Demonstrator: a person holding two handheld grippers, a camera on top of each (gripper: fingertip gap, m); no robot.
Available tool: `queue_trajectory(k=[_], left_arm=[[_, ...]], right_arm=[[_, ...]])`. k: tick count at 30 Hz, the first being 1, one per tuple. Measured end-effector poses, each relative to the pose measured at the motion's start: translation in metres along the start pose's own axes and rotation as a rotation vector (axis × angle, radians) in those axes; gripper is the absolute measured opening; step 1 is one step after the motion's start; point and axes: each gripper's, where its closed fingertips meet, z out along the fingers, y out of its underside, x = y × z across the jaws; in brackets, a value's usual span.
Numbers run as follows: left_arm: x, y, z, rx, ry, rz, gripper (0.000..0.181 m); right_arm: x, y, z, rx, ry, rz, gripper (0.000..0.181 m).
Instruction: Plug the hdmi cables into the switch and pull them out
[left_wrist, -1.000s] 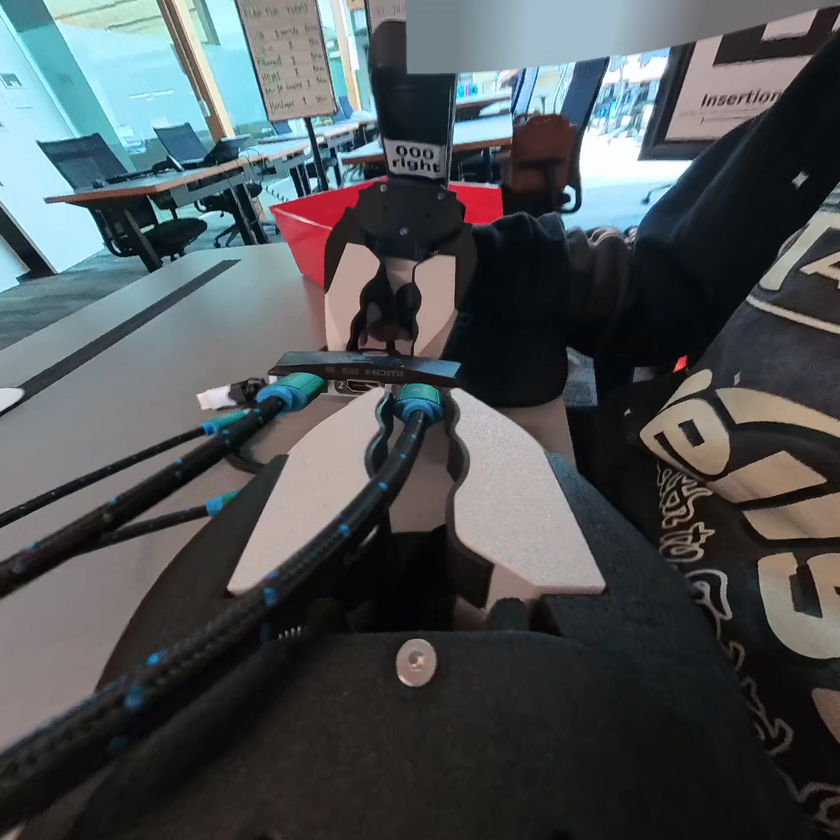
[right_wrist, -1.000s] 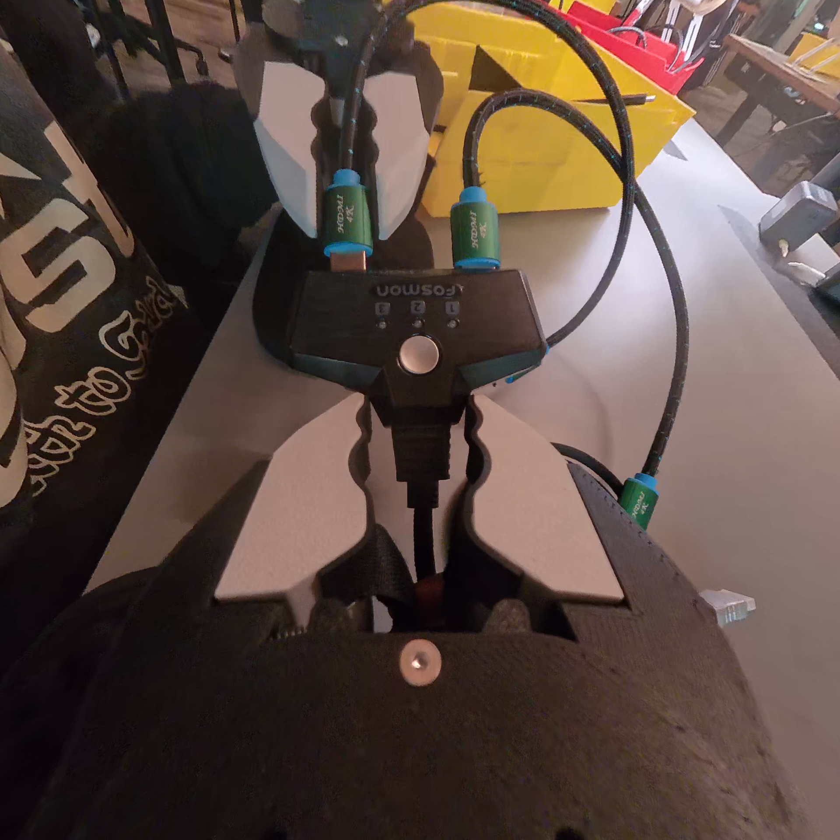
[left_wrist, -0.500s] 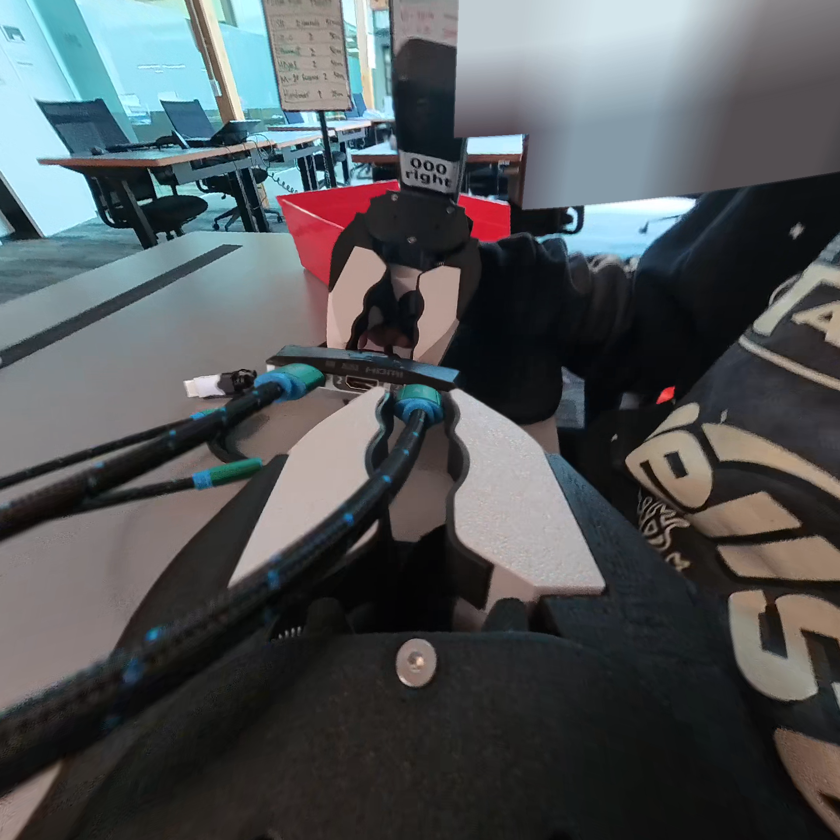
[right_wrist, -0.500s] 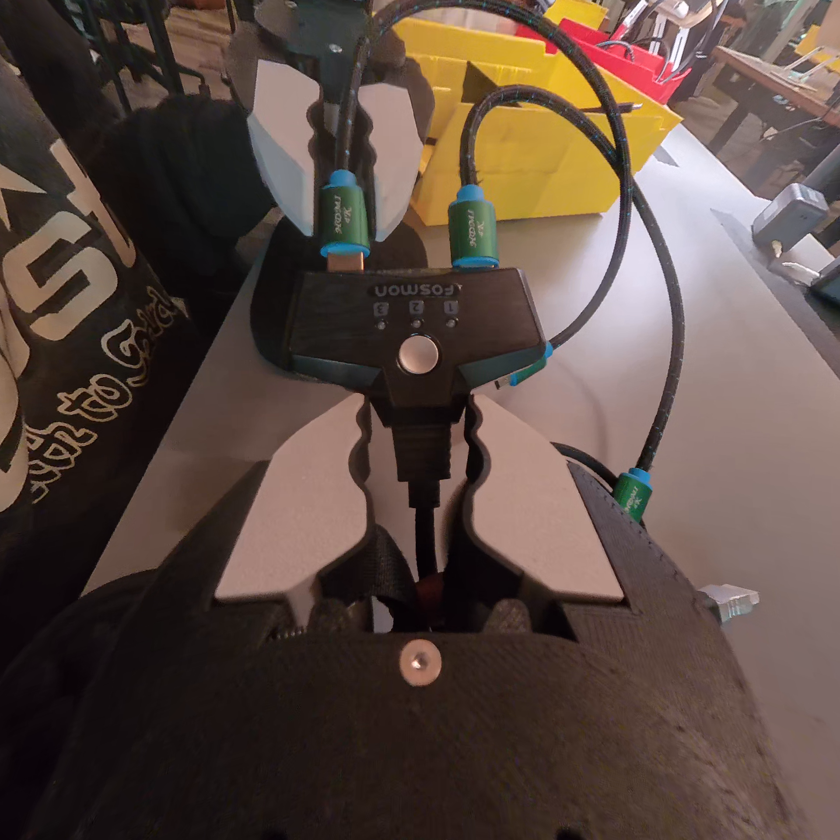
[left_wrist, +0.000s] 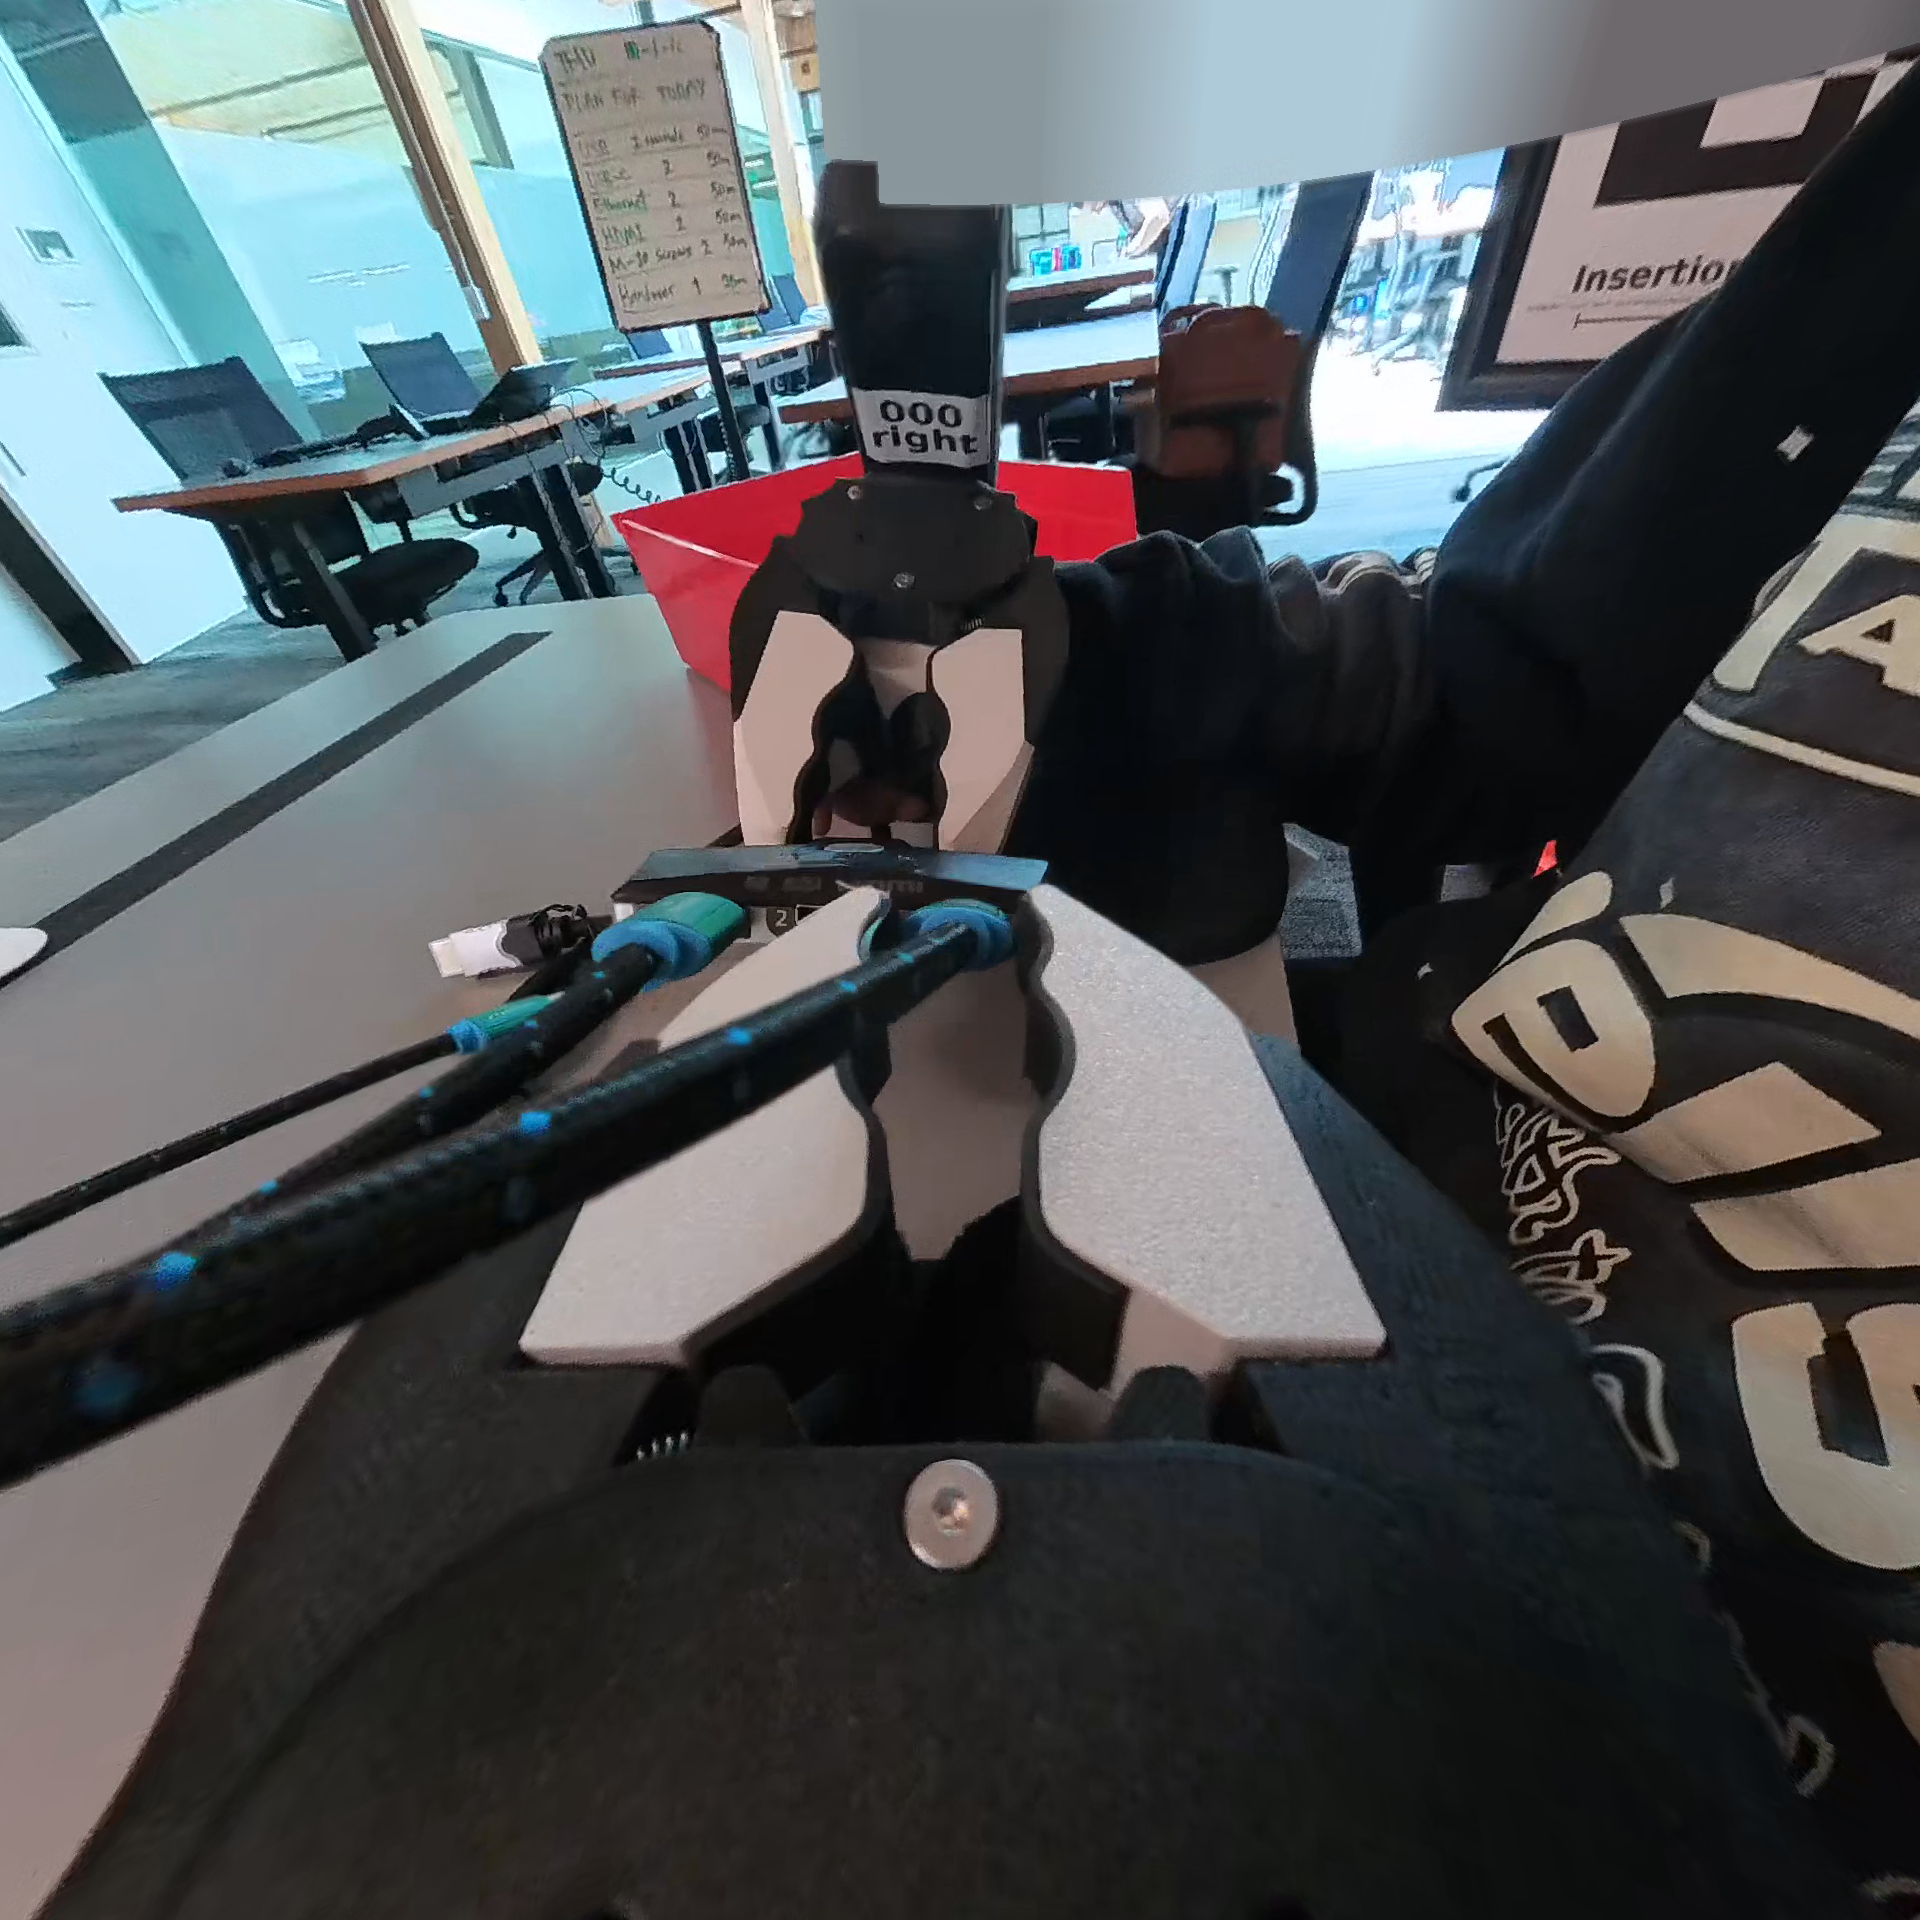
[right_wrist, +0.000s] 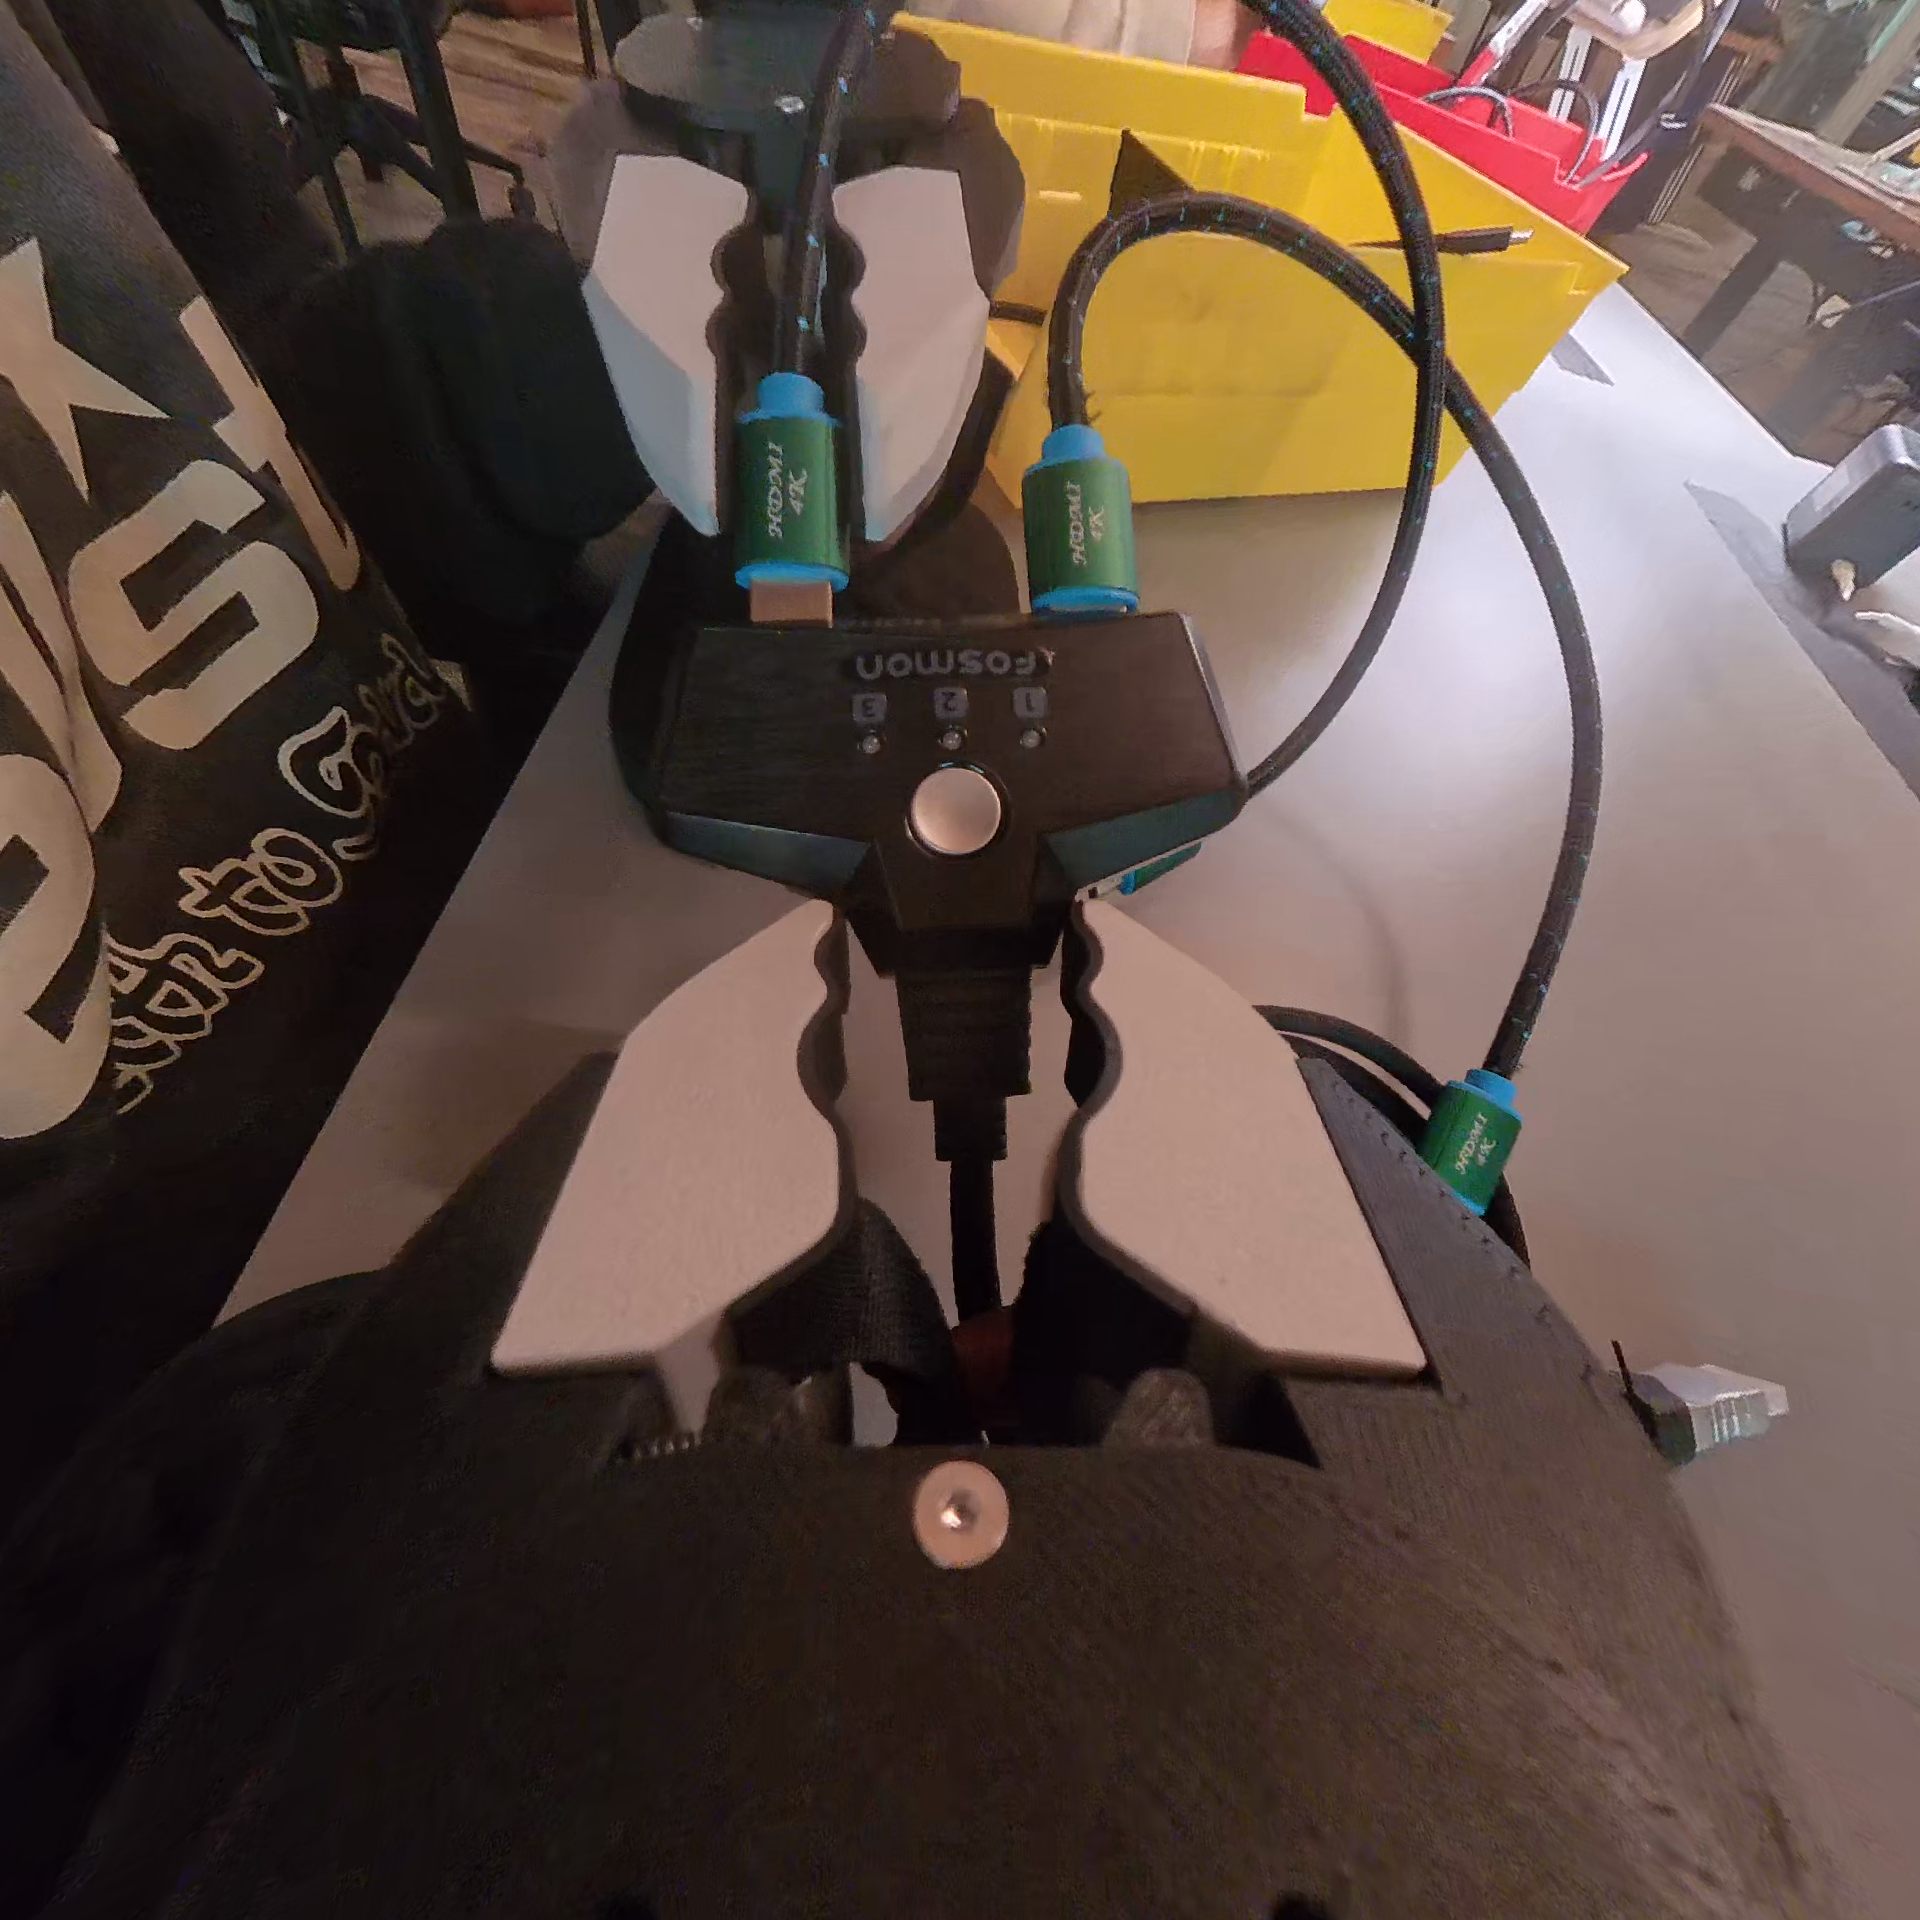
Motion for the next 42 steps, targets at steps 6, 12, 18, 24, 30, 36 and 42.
queue_trajectory(k=[6,12,18,24,30,36,42], left_arm=[[-0.003,-0.010,0.000,0.094,-0.033,0.032,0.021],[-0.002,-0.018,0.000,0.178,-0.006,-0.006,0.021],[0.000,-0.019,0.002,0.188,0.008,-0.019,0.022],[-0.001,-0.020,0.001,0.212,0.011,-0.033,0.022],[-0.002,-0.022,0.003,0.224,-0.018,-0.005,0.022],[-0.007,-0.025,-0.001,0.269,-0.002,-0.052,0.022],[-0.023,-0.050,-0.028,0.489,-0.147,0.020,0.031]], right_arm=[[0.002,-0.006,-0.001,0.037,0.013,0.017,0.040],[0.001,-0.014,-0.003,0.092,-0.001,0.034,0.040],[0.001,-0.016,-0.003,0.096,0.001,0.035,0.039],[0.002,-0.019,-0.002,0.108,0.005,0.057,0.039],[0.003,-0.019,0.004,0.123,0.001,0.102,0.039],[0.005,-0.022,0.005,0.156,0.012,0.098,0.039],[0.022,-0.056,-0.010,0.307,0.142,0.048,0.039]])
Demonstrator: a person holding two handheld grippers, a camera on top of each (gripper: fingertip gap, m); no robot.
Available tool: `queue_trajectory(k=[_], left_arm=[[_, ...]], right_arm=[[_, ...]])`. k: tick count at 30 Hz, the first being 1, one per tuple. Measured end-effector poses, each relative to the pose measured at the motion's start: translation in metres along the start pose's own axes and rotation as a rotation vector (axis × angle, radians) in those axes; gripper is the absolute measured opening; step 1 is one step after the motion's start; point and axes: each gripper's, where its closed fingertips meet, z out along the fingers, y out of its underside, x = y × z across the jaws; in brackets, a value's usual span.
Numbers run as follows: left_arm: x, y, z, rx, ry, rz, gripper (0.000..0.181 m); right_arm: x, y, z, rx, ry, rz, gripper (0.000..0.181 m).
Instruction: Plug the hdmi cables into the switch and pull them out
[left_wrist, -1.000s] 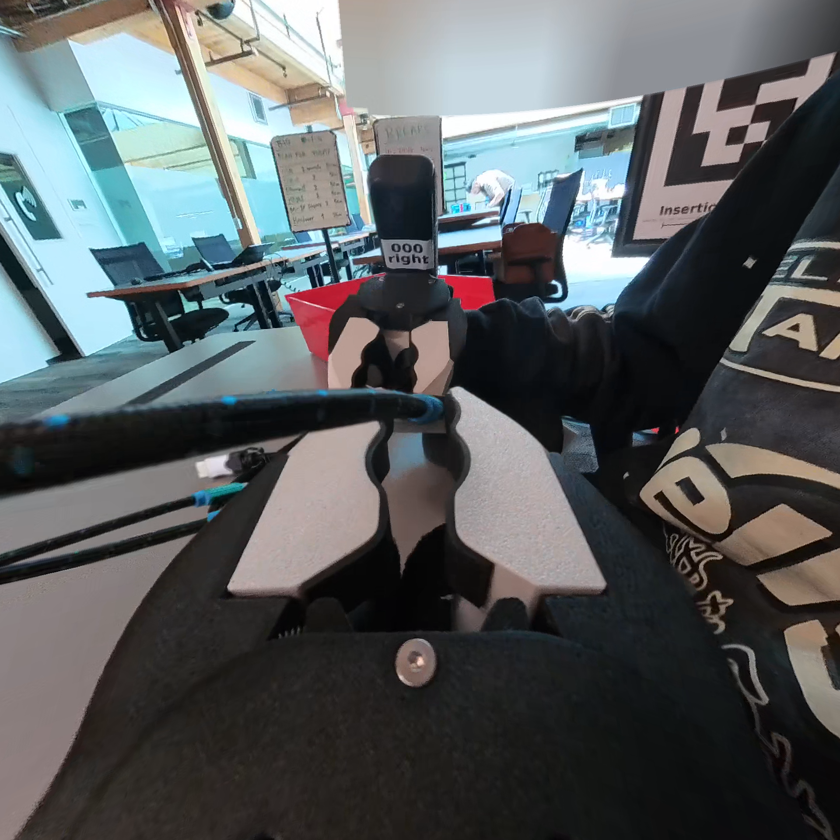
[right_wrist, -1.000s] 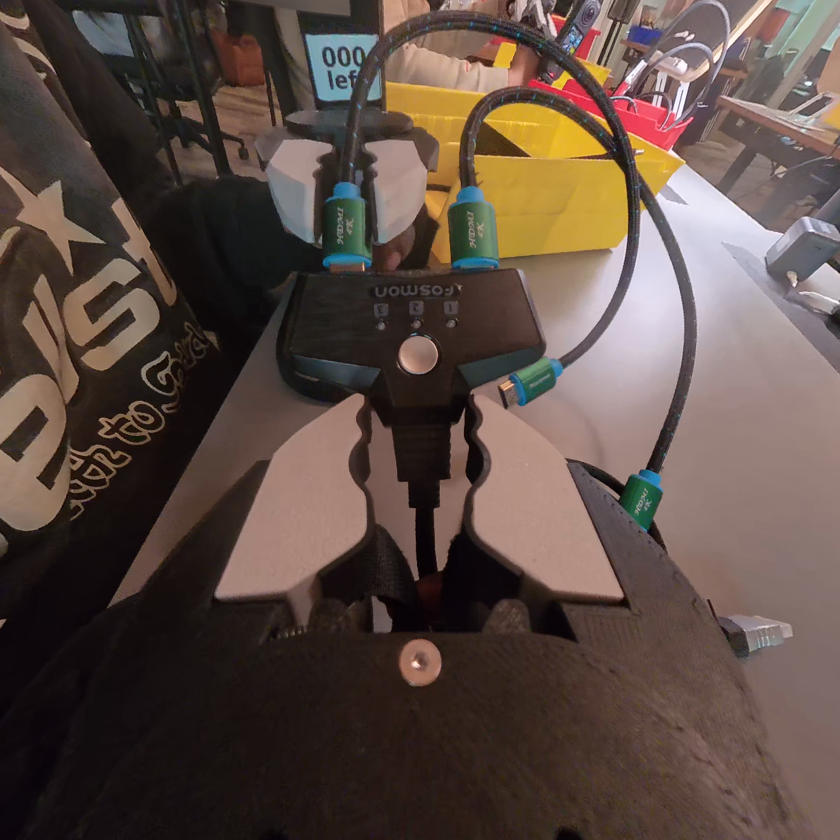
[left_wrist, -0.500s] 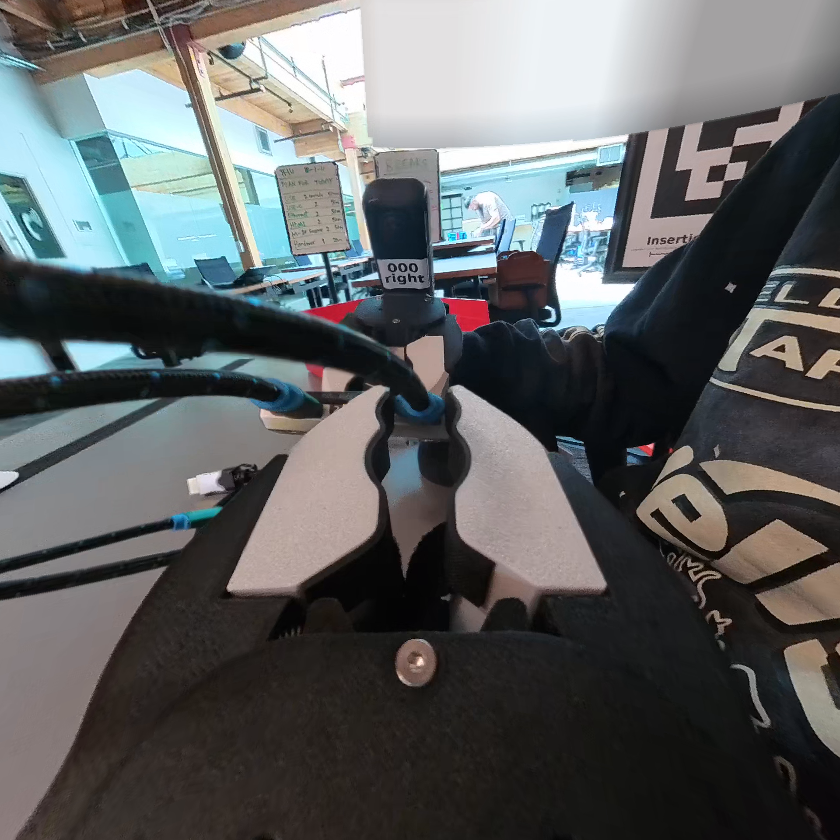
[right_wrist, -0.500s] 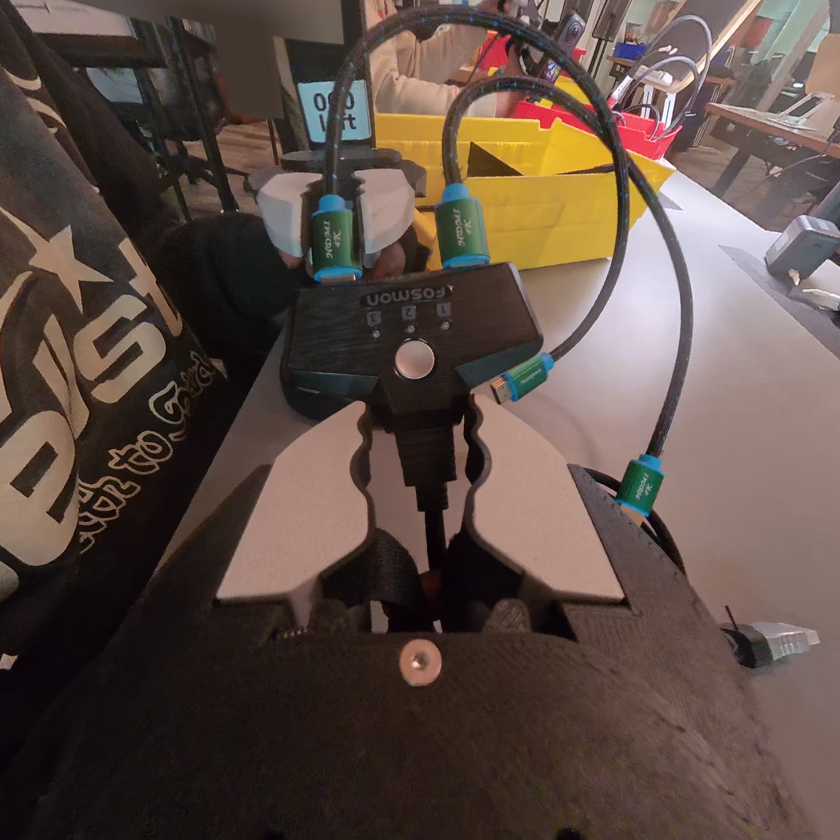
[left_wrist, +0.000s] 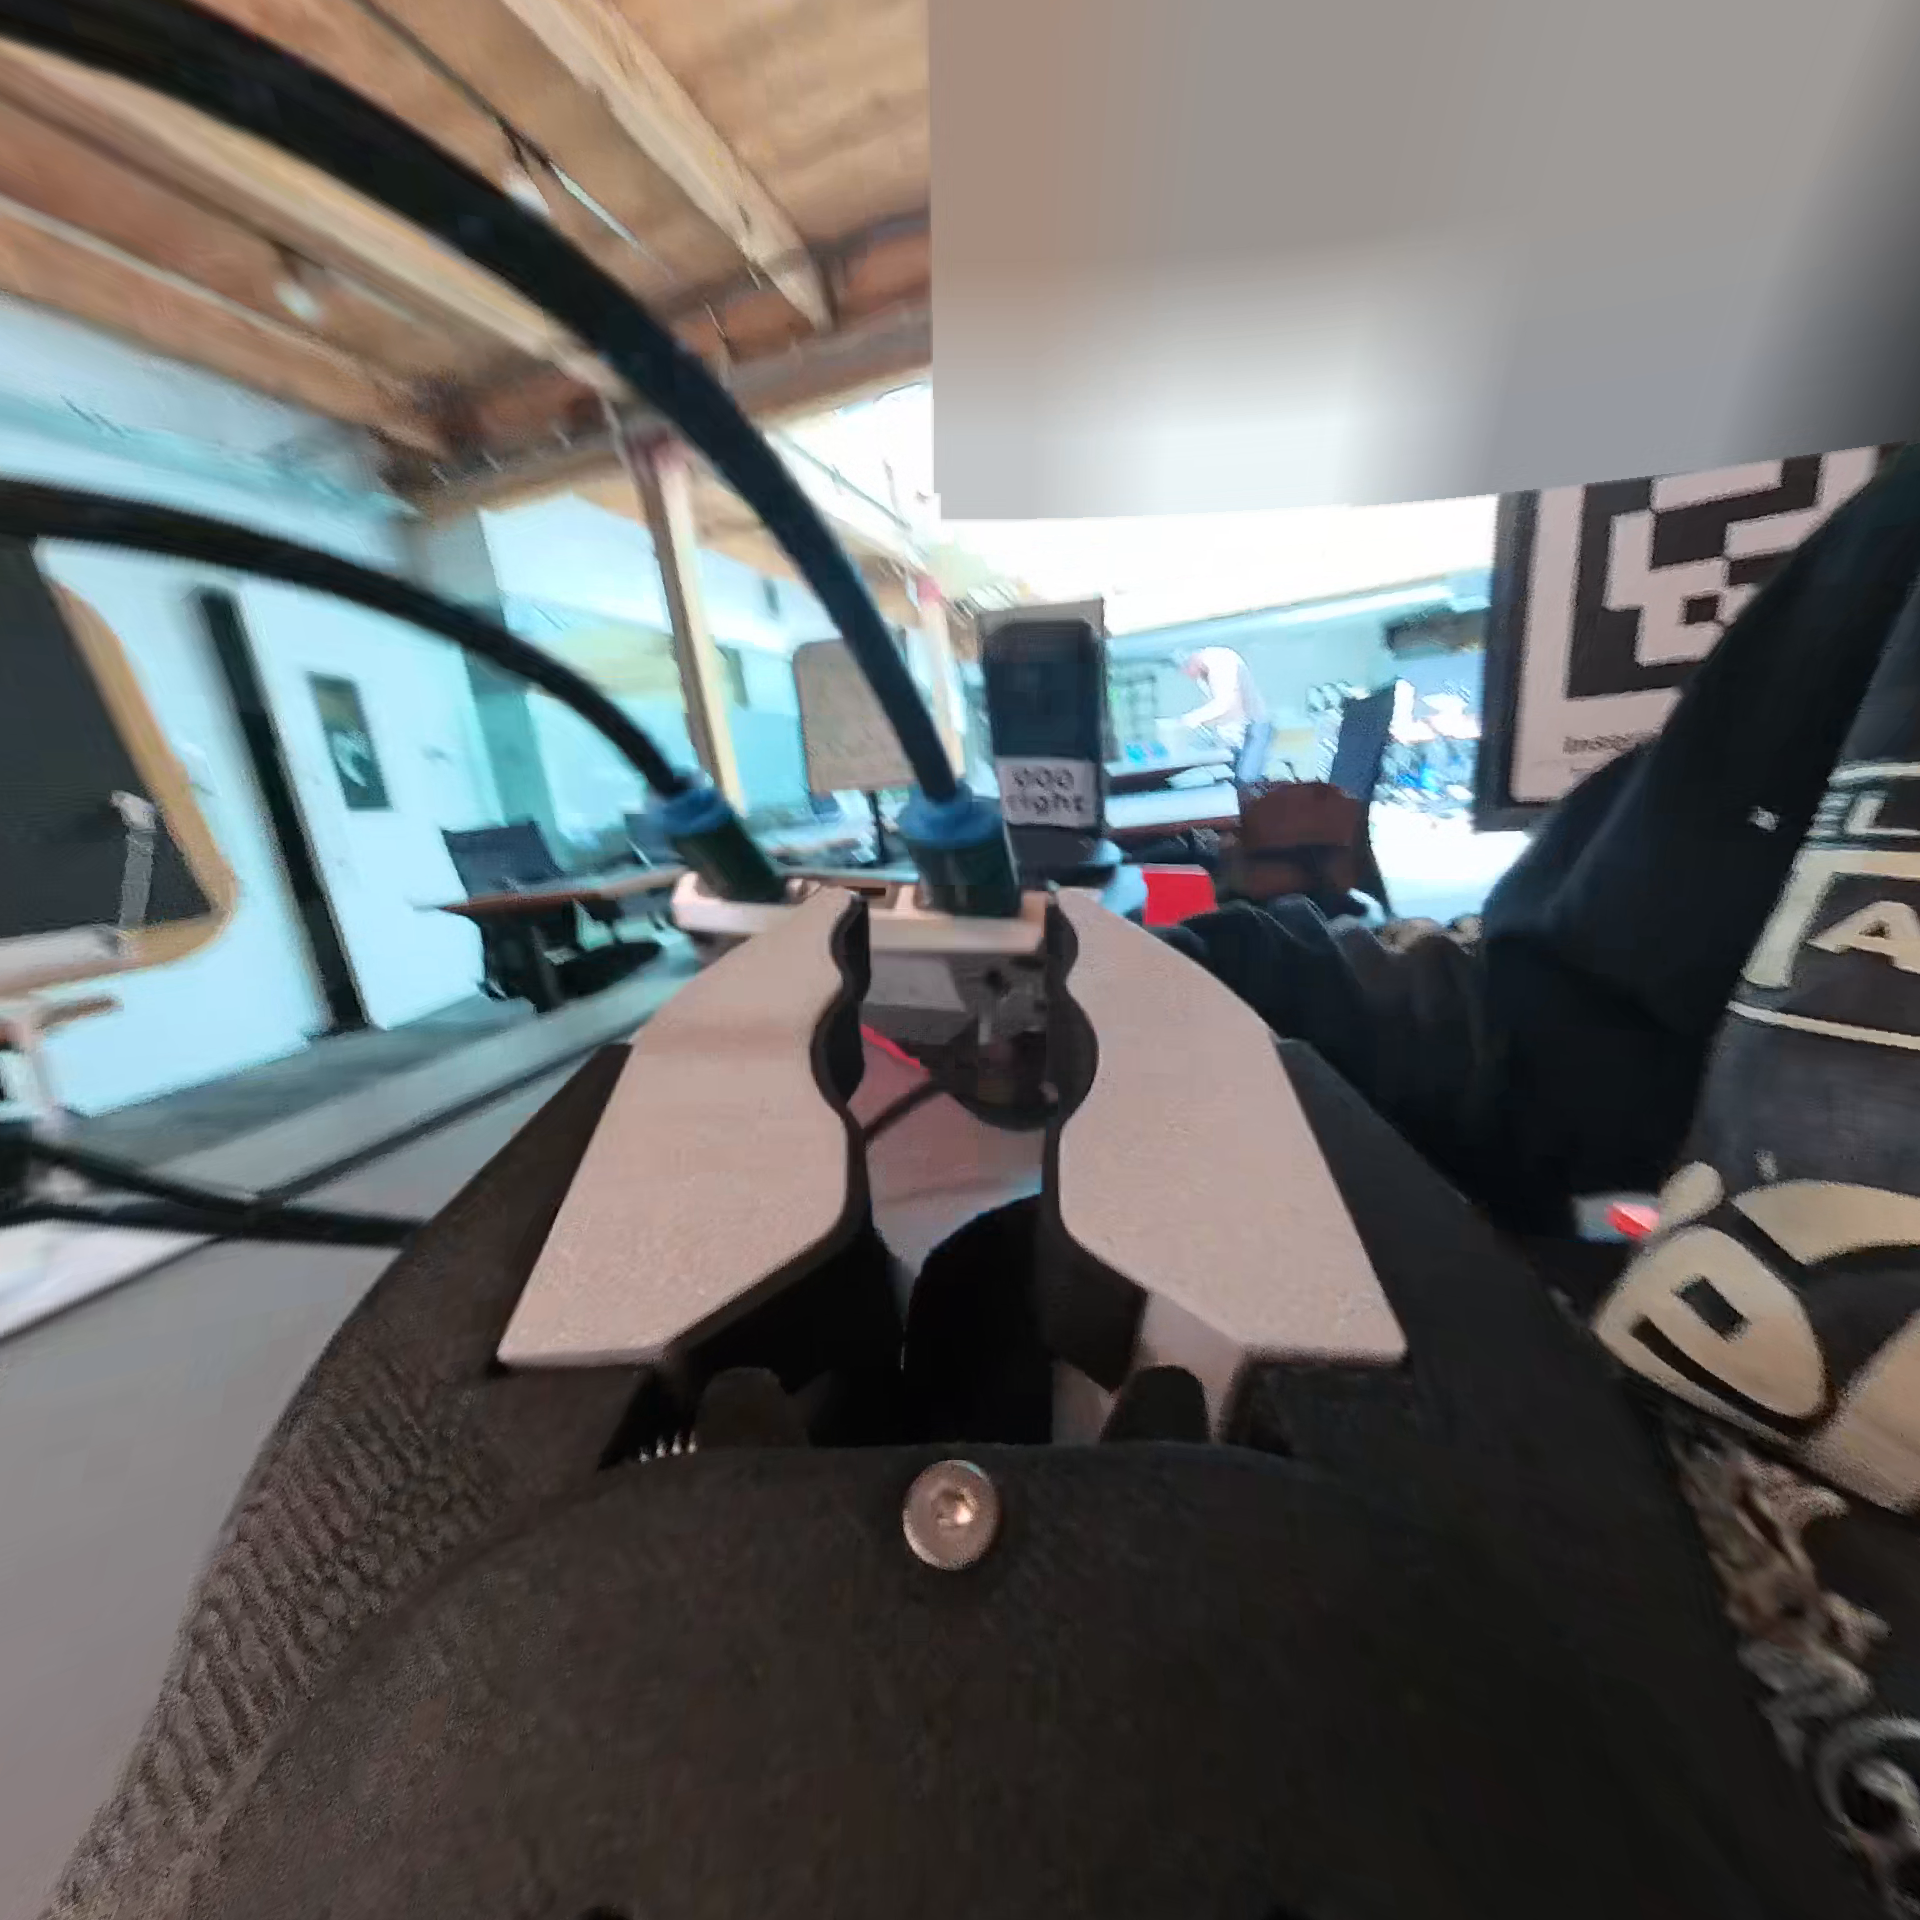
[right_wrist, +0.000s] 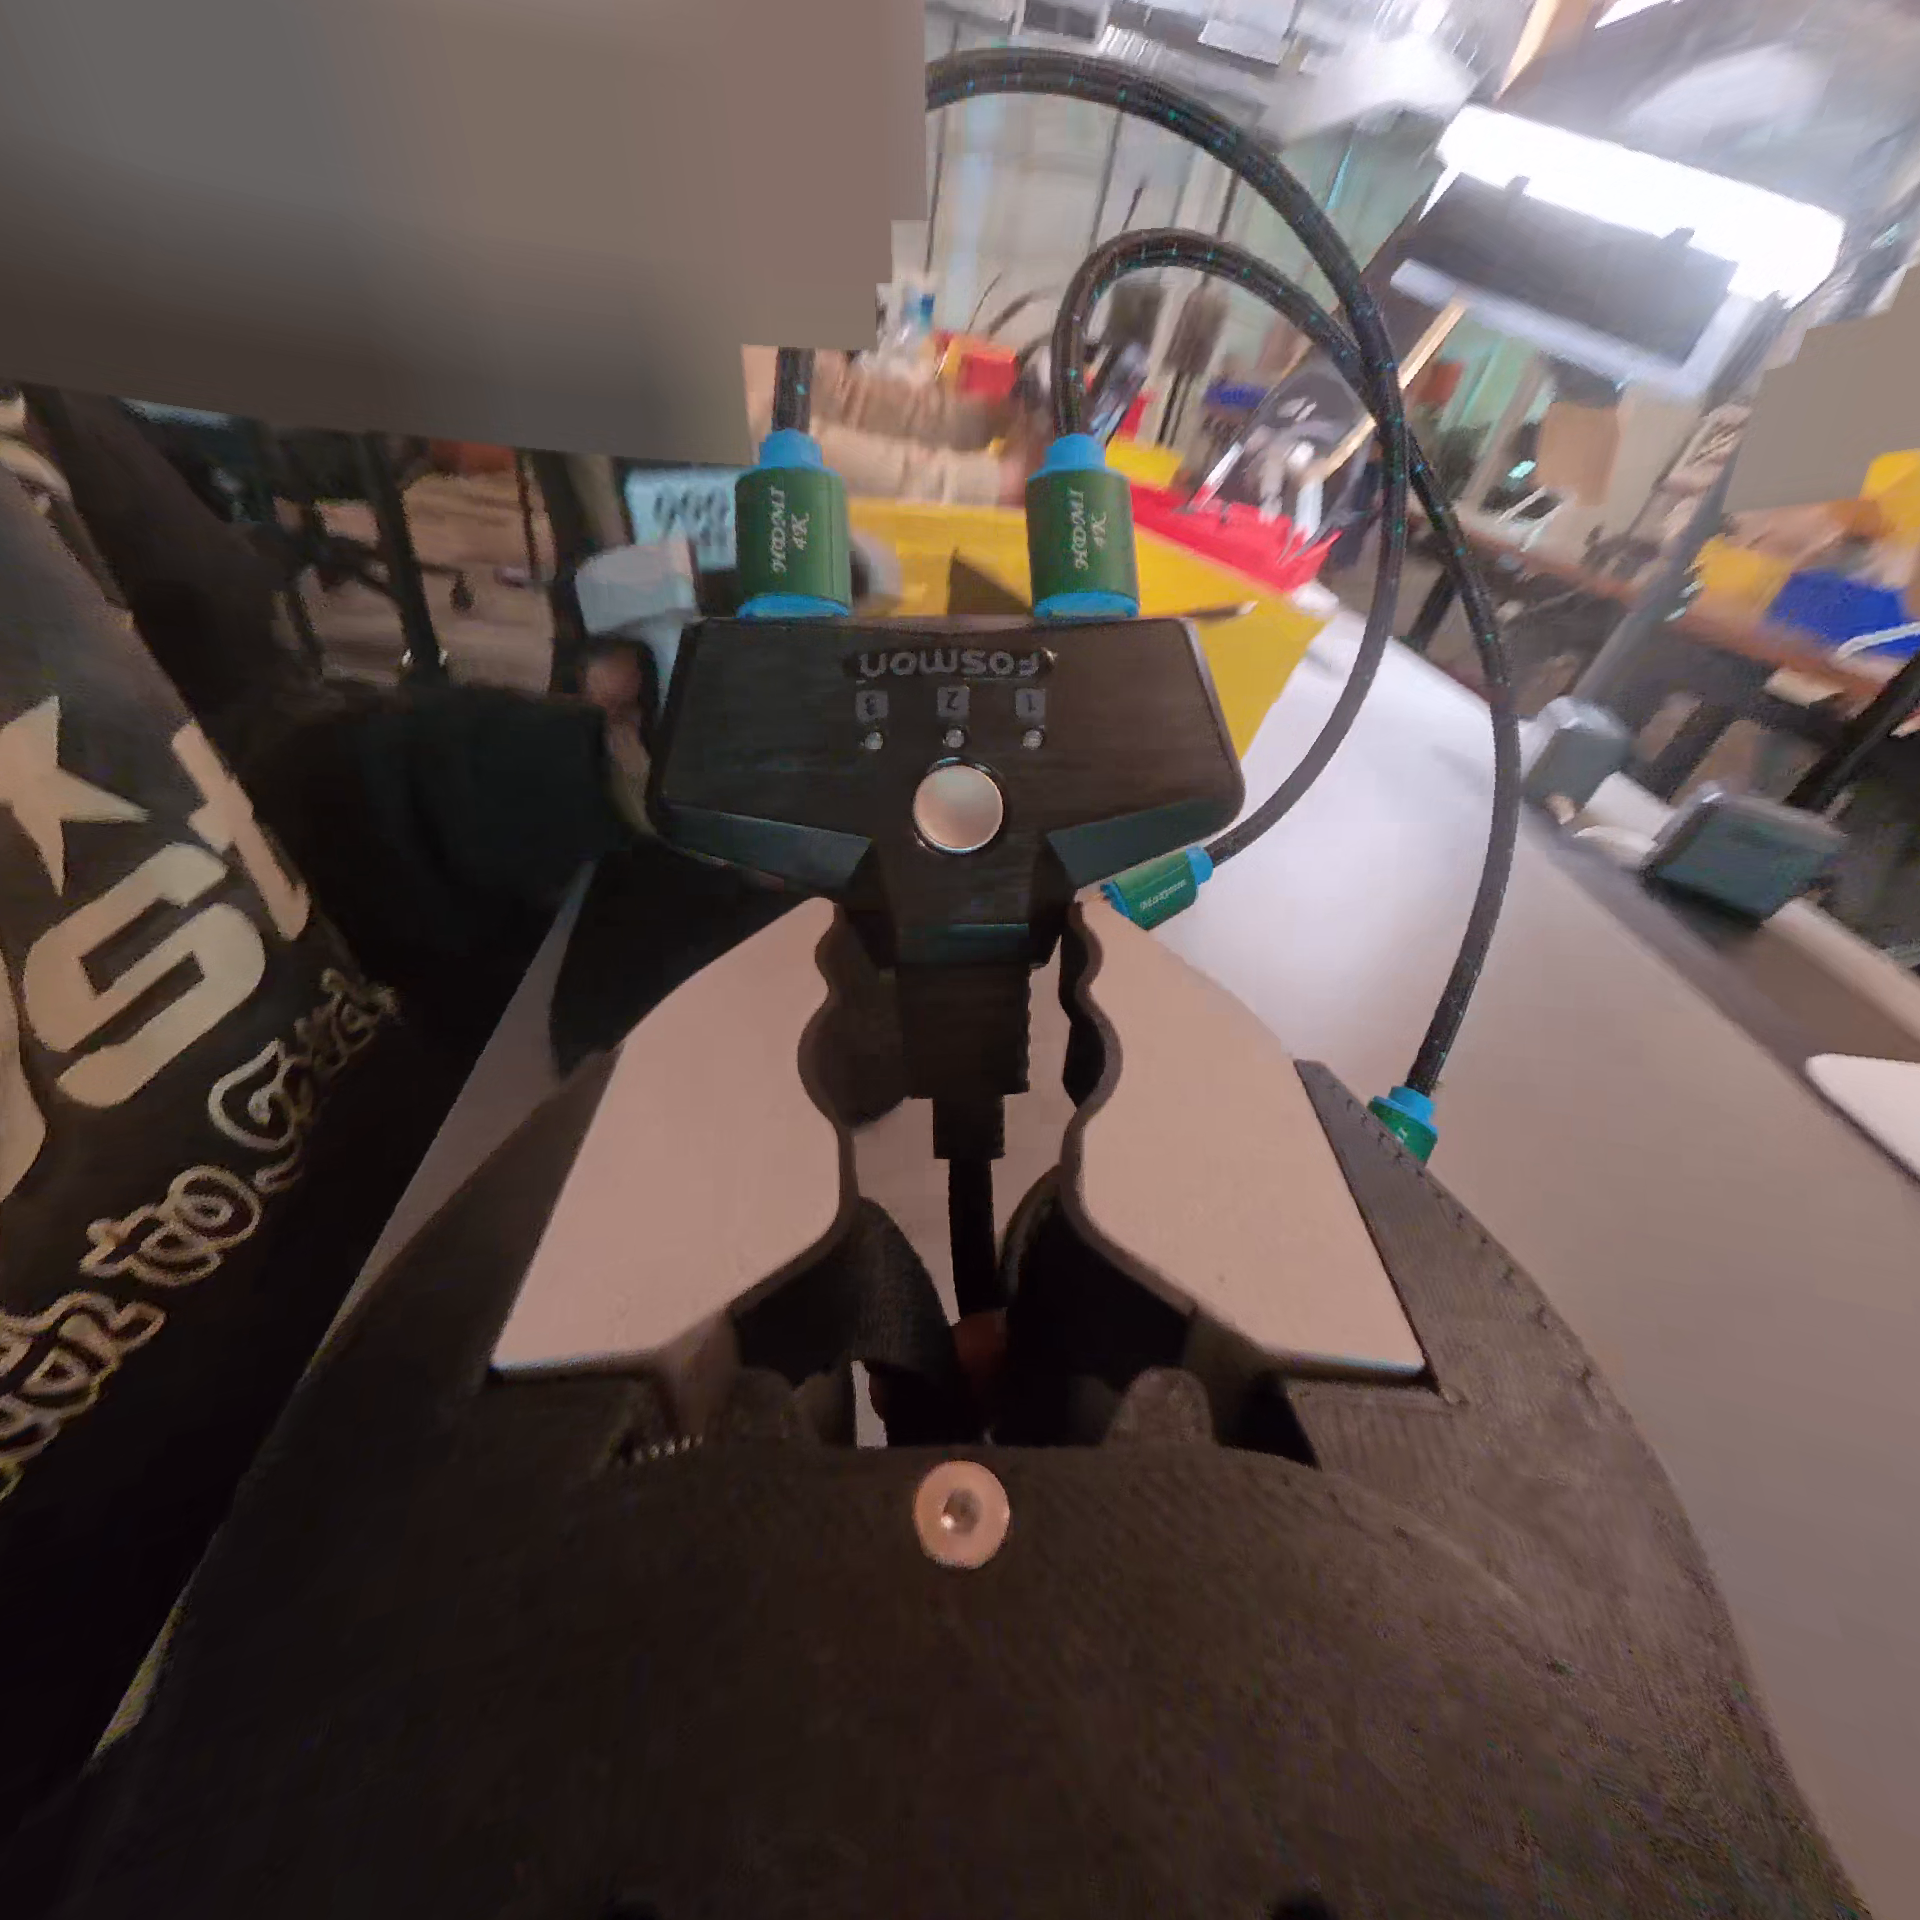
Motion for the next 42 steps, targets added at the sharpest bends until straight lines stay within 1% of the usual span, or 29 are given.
queue_trajectory(k=[2,4,7,10,13,16,18,21,23,26,29,31,33,36,38,39,42], left_arm=[[-0.008,-0.009,-0.005,0.068,-0.056,0.010,0.032],[-0.017,-0.009,-0.008,0.078,-0.104,-0.012,0.031],[-0.022,0.006,-0.006,-0.006,-0.133,-0.013,0.031],[-0.016,0.018,0.000,-0.084,-0.125,0.049,0.032],[-0.013,0.021,0.002,-0.103,-0.116,0.081,0.031],[-0.016,0.020,0.001,-0.095,-0.129,0.068,0.031],[-0.017,0.020,0.000,-0.088,-0.137,0.060,0.031],[-0.018,0.019,-0.001,-0.086,-0.144,0.058,0.031],[-0.019,0.020,0.000,-0.088,-0.146,0.059,0.031],[-0.019,0.020,0.000,-0.090,-0.147,0.061,0.031],[-0.019,0.021,0.000,-0.092,-0.151,0.057,0.031],[-0.020,0.021,0.000,-0.092,-0.155,0.055,0.031],[-0.021,0.021,-0.001,-0.092,-0.160,0.051,0.031],[-0.022,0.021,-0.001,-0.087,-0.170,0.047,0.030],[-0.023,0.021,-0.002,-0.085,-0.175,0.042,0.030],[-0.024,0.021,-0.002,-0.085,-0.177,0.038,0.030],[-0.025,0.021,-0.002,-0.086,-0.178,0.033,0.030]], right_arm=[[0.013,-0.021,-0.012,0.088,0.069,0.004,0.038],[0.025,-0.047,-0.027,0.183,0.137,-0.010,0.039],[0.037,-0.094,-0.052,0.327,0.206,-0.046,0.039],[0.046,-0.144,-0.077,0.410,0.251,-0.101,0.039],[0.056,-0.195,-0.100,0.437,0.309,-0.153,0.039],[0.072,-0.245,-0.125,0.450,0.378,-0.154,0.039],[0.082,-0.273,-0.145,0.451,0.453,-0.169,0.039],[0.090,-0.301,-0.177,0.439,0.566,-0.223,0.039],[0.090,-0.309,-0.199,0.419,0.646,-0.268,0.039],[0.087,-0.301,-0.232,0.384,0.790,-0.333,0.039],[0.081,-0.274,-0.262,0.394,0.888,-0.344,0.039],[0.079,-0.246,-0.283,0.417,0.966,-0.355,0.039],[0.080,-0.210,-0.305,0.416,1.076,-0.375,0.039],[0.085,-0.151,-0.332,0.401,1.256,-0.297,0.039],[0.087,-0.114,-0.343,0.351,1.373,-0.226,0.039],[0.085,-0.102,-0.346,0.337,1.420,-0.201,0.038],[0.081,-0.077,-0.349,0.320,1.525,-0.115,0.037]])
